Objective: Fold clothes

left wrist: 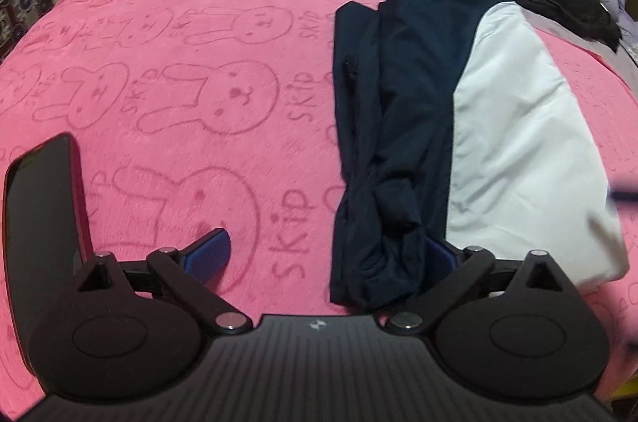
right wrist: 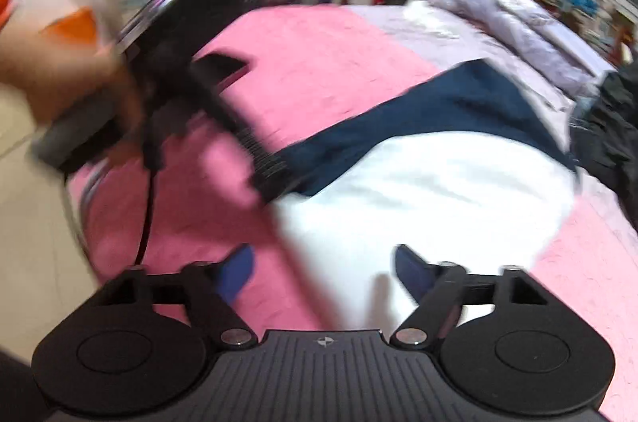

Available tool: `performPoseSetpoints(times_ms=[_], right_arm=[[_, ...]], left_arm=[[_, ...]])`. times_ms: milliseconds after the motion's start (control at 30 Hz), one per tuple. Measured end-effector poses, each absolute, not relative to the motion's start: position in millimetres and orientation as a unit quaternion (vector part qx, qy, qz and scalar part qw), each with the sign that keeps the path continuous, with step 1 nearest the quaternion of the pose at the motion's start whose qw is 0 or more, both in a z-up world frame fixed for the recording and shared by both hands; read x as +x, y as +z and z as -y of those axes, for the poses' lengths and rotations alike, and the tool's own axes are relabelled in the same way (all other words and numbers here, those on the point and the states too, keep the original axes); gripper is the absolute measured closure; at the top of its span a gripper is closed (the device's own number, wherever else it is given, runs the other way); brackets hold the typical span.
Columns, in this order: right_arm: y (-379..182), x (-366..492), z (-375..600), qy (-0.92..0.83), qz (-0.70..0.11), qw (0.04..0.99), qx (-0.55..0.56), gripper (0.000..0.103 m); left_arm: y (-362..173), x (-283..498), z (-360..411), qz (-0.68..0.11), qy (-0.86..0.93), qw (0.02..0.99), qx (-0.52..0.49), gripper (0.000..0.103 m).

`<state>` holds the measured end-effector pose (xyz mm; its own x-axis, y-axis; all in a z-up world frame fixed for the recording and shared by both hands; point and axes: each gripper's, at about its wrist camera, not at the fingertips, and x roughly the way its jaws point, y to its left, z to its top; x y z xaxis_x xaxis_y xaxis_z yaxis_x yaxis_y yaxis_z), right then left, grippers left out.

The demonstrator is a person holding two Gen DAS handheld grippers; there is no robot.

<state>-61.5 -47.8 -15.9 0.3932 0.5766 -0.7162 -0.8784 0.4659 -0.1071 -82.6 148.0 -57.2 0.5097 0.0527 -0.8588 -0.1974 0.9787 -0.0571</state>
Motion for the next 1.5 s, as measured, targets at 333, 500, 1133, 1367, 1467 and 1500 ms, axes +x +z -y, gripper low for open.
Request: performPoseSetpoints(times_ms=[333,500,1133,1367,1467,1500], right_arm=[[-53.6,112.0,-40.6,0.403,-0.291,0.844,-0.202,0.063],[-78.1,143.6,-60.0,0.421,-0.314,0.826,-0.206,0.057],[-70.6,154.9,51.1,0.238,-0.355,0.901,-0.078,0.03],[-78.4,214.2,18.9,0.238,-0.379,0.888,-0.106,0.029],[-45.8,183.9,30.3,0.259,-0.344,0.9,-0.071,0.033],[-36.2,167.0,34.5,0.271,-0.333,0.901,-0.065,0.031]], left_arm=[[-60.3,-87.9,-144.3,-0.49,0.098,0.864,-0.06,0.0],[-61.2,-86.3,-146.4,-0.489,0.109,0.863,-0.068,0.0],[-61.7,-88.6,-143.5,-0.486,0.122,0.862,-0.072,0.0],[-61.3,-88.9,-142.4,-0.488,0.127,0.861,-0.072,0.0],[-58.5,-89.5,-143.9,-0.49,0.135,0.857,-0.079,0.0],[-57.0,-89.9,-144.8,-0.491,0.139,0.856,-0.083,0.0]])
